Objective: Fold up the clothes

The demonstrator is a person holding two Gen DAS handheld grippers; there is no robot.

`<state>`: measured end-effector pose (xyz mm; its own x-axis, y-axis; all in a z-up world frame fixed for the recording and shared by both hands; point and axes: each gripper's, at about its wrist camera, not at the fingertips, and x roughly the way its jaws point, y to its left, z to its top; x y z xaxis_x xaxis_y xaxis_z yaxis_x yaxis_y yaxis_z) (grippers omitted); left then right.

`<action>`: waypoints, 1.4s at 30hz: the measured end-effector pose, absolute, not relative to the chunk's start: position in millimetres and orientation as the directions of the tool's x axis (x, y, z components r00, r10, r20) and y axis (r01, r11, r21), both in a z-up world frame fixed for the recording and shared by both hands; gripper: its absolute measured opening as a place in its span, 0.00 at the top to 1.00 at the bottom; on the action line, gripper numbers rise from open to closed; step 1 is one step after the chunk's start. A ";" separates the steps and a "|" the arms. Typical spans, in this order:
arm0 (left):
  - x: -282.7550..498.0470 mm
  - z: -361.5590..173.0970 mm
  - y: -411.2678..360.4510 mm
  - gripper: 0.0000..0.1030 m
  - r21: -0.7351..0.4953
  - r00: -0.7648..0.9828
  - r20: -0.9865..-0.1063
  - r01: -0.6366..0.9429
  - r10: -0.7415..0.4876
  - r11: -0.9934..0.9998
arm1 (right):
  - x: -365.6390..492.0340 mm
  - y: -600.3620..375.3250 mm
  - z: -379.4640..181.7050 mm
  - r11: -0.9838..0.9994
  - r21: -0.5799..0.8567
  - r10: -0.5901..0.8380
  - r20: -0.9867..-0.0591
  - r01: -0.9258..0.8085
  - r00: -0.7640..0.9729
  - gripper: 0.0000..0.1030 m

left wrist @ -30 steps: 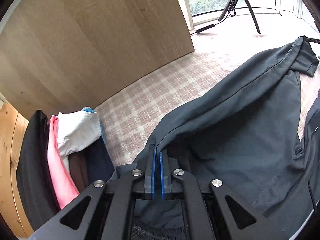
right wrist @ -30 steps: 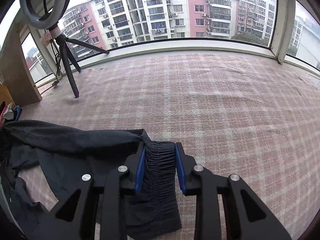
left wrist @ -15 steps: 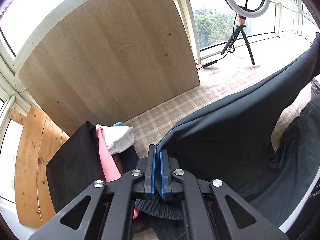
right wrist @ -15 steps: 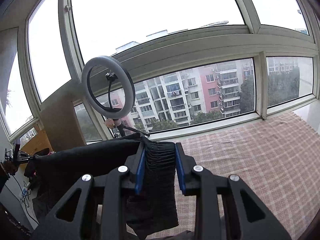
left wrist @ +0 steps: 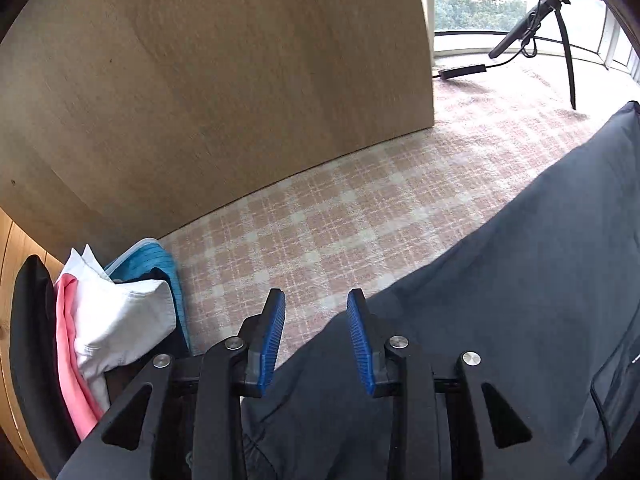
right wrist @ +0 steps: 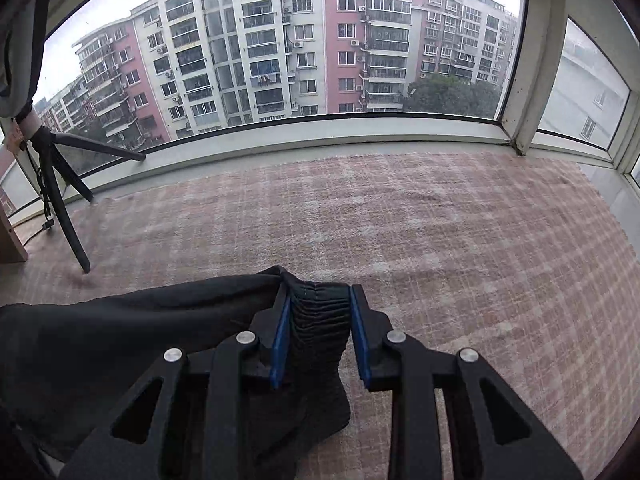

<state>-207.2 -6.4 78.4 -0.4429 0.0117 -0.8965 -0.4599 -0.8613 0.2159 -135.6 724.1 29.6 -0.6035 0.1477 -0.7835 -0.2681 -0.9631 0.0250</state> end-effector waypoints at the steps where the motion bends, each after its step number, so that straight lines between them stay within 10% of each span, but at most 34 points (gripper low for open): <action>1: -195.7 83.0 -0.6 0.70 0.208 -0.444 -0.895 -0.480 0.032 -0.852 | -137.4 725.0 24.8 -0.963 0.020 0.149 -0.791 -0.268 -0.593 0.74; 11: -83.8 112.0 70.2 0.67 0.074 -0.371 -0.893 -0.679 0.254 -0.731 | -94.0 742.0 41.9 -0.939 0.116 0.096 -0.816 -0.324 -0.569 0.69; 22: -3.1 163.0 -13.1 0.68 0.056 -0.498 -0.833 -0.507 0.239 -0.860 | 114.2 760.1 168.7 -0.875 0.356 0.038 -0.625 -0.328 -0.780 0.61; 42: 68.2 119.8 -83.5 0.68 -0.082 -0.456 -0.857 -0.338 0.239 -0.938 | 307.0 625.3 72.8 -0.676 0.612 -0.195 -0.687 -0.411 -0.700 0.52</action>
<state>68.2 -83.5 119.8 -0.4558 0.2388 -0.8575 -0.3378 -0.9377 -0.0815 307.0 625.3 72.8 -0.7002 -0.1953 -0.6867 -0.4112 -0.6760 0.6116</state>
